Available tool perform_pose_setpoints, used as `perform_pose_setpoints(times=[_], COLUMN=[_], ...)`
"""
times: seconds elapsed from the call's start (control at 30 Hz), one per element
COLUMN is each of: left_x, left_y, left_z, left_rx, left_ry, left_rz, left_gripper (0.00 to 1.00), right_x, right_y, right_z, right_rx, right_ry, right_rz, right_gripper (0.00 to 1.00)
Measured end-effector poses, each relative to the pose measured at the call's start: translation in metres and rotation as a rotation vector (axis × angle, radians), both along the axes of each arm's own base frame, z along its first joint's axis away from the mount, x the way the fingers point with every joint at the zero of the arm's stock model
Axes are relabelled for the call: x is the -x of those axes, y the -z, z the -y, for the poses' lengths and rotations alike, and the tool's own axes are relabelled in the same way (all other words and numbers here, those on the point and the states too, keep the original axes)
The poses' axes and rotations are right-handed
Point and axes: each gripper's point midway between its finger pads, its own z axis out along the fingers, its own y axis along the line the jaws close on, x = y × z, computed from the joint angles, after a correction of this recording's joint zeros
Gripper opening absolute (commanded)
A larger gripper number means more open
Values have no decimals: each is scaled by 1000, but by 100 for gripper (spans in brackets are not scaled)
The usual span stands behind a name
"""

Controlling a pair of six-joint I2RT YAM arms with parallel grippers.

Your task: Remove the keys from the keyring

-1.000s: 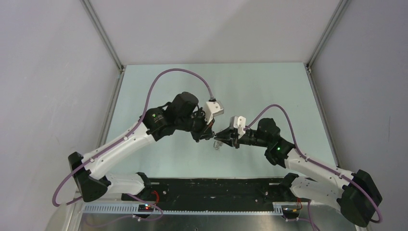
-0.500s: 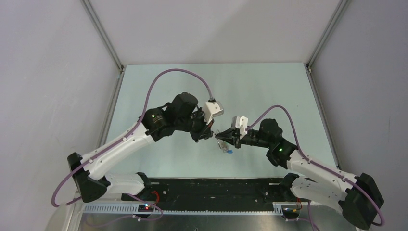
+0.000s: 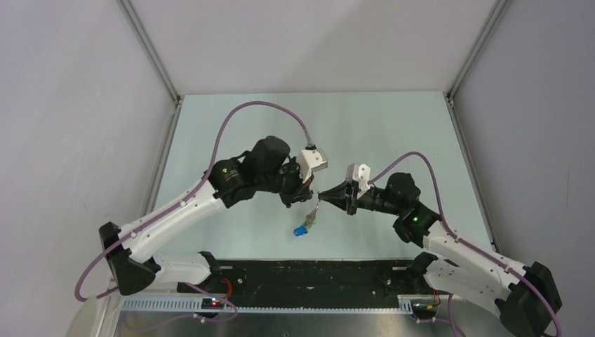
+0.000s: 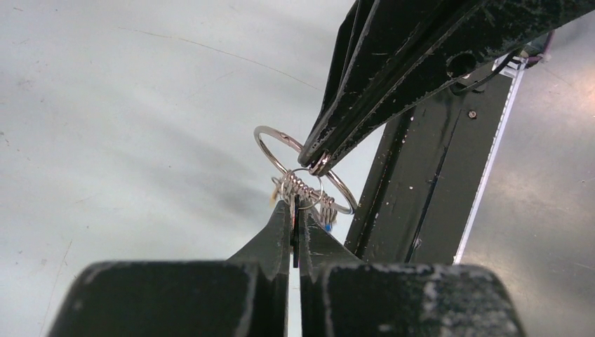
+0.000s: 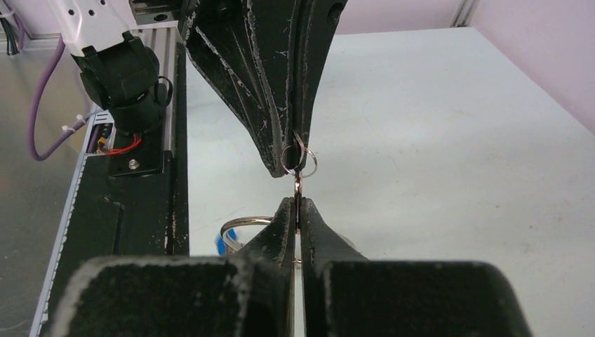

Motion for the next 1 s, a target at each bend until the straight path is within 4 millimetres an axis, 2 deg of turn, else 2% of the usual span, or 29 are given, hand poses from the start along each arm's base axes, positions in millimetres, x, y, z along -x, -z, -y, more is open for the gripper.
perform_pose_setpoints(times=[0.03,0.07,0.1,0.13,0.2,0.37,0.63,0.8,1.0], left_x=[0,0,0,0,-2,-6,-10,-15,-29], left_y=[0,0,0,0,3,13,32,28,17], left_z=[0,0,0,0,-4,-13,-24,-27,-31], left_rx=[0,0,1,-1,-16,-83,-190,-188,-129], left_ry=[0,0,0,-1,-23,-113,-262,-343,-458], left_rz=[0,0,0,-1,-7,-61,-187,-251,-347], left_gripper=[0,0,0,0,0,0,0,0,0], right_x=[0,0,-1,-3,-8,-22,-22,-22,-27], right_y=[0,0,1,1,3,10,13,26,33], right_z=[0,0,0,0,0,-3,-9,-8,-5], right_rx=[-1,-2,-2,-2,-2,7,4,6,1], right_ry=[2,4,9,18,46,119,148,171,203], right_rz=[-4,-10,-14,-20,-34,-52,-43,-36,-1], right_gripper=[9,23,29,39,44,44,46,54,56])
